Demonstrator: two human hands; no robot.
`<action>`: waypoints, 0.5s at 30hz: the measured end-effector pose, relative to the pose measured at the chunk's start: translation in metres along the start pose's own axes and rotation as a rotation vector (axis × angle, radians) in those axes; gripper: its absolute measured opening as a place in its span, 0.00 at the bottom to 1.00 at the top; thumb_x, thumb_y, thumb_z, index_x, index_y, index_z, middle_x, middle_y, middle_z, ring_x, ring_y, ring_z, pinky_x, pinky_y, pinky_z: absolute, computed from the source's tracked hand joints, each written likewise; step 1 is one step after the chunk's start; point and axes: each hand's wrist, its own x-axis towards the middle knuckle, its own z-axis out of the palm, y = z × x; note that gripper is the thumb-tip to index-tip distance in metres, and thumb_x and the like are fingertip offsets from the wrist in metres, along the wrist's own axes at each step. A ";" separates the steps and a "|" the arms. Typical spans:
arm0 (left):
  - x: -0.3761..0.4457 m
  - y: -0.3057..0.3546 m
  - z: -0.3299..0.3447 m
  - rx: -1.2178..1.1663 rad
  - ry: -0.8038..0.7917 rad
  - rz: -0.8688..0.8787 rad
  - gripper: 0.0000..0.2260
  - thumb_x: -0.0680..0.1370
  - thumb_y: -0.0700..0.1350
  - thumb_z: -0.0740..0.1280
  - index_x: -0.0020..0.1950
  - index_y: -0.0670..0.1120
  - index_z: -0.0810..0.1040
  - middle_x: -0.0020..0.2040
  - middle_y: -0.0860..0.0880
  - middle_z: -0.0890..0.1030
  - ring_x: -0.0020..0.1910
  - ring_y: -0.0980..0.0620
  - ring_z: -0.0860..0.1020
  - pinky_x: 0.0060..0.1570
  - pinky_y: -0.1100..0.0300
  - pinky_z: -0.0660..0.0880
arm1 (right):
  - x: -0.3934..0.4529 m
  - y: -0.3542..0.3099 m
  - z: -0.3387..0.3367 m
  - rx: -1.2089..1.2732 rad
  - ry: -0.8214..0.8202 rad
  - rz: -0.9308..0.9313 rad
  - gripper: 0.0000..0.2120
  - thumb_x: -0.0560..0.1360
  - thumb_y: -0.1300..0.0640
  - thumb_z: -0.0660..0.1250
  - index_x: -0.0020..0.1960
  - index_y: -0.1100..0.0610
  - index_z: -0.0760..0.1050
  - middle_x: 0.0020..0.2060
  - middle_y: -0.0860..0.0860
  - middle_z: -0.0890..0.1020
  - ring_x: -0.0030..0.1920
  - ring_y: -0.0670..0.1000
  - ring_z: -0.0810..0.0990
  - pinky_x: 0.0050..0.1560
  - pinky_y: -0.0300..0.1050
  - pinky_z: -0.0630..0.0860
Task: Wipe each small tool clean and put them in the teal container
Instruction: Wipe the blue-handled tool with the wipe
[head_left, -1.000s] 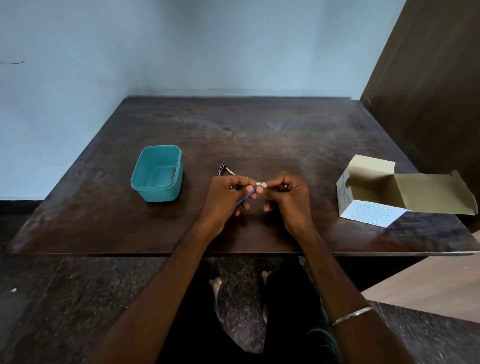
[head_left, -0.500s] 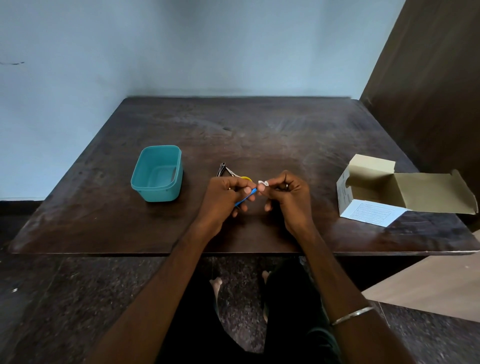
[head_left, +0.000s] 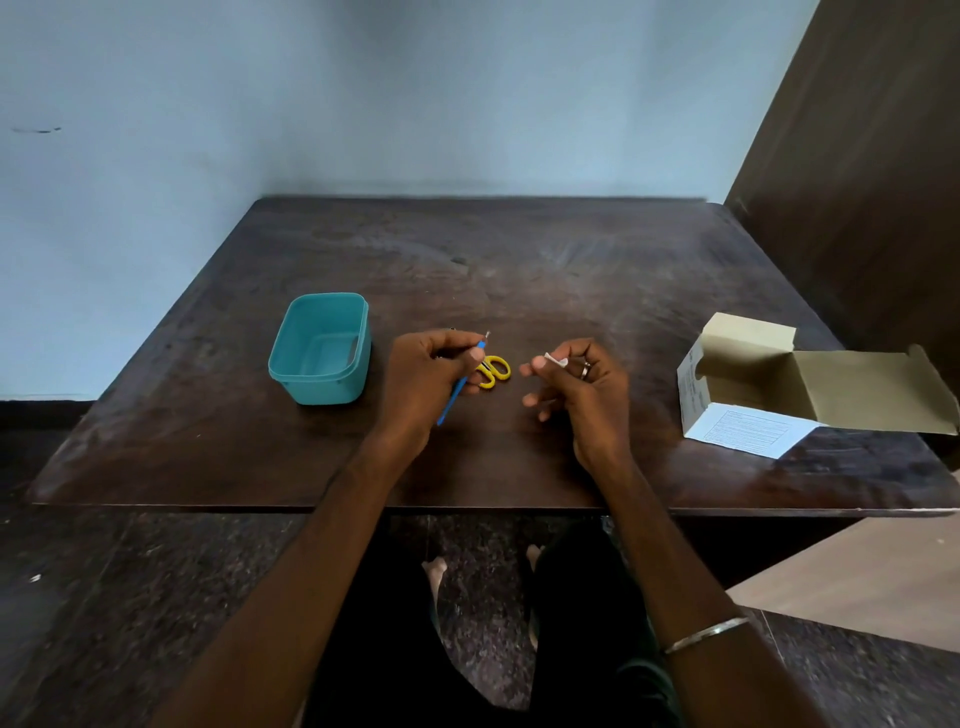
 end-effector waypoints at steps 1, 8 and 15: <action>0.001 0.005 -0.003 -0.015 0.017 0.011 0.07 0.77 0.34 0.69 0.54 0.38 0.82 0.37 0.47 0.83 0.30 0.57 0.81 0.36 0.62 0.82 | 0.000 0.000 0.000 0.004 -0.001 0.006 0.09 0.76 0.67 0.69 0.44 0.56 0.71 0.43 0.63 0.85 0.28 0.56 0.82 0.25 0.41 0.70; 0.016 0.037 -0.035 -0.067 0.176 0.085 0.06 0.74 0.37 0.73 0.45 0.48 0.84 0.38 0.48 0.84 0.38 0.47 0.83 0.43 0.55 0.82 | 0.001 0.002 -0.002 -0.034 0.054 -0.014 0.11 0.69 0.72 0.73 0.37 0.61 0.72 0.36 0.57 0.80 0.29 0.55 0.77 0.23 0.43 0.73; 0.030 0.056 -0.068 -0.002 0.237 0.153 0.03 0.74 0.38 0.73 0.46 0.44 0.84 0.32 0.52 0.83 0.29 0.56 0.80 0.33 0.62 0.80 | 0.000 0.001 -0.003 -0.076 0.065 -0.038 0.13 0.67 0.70 0.76 0.35 0.60 0.72 0.29 0.55 0.75 0.24 0.53 0.72 0.27 0.48 0.76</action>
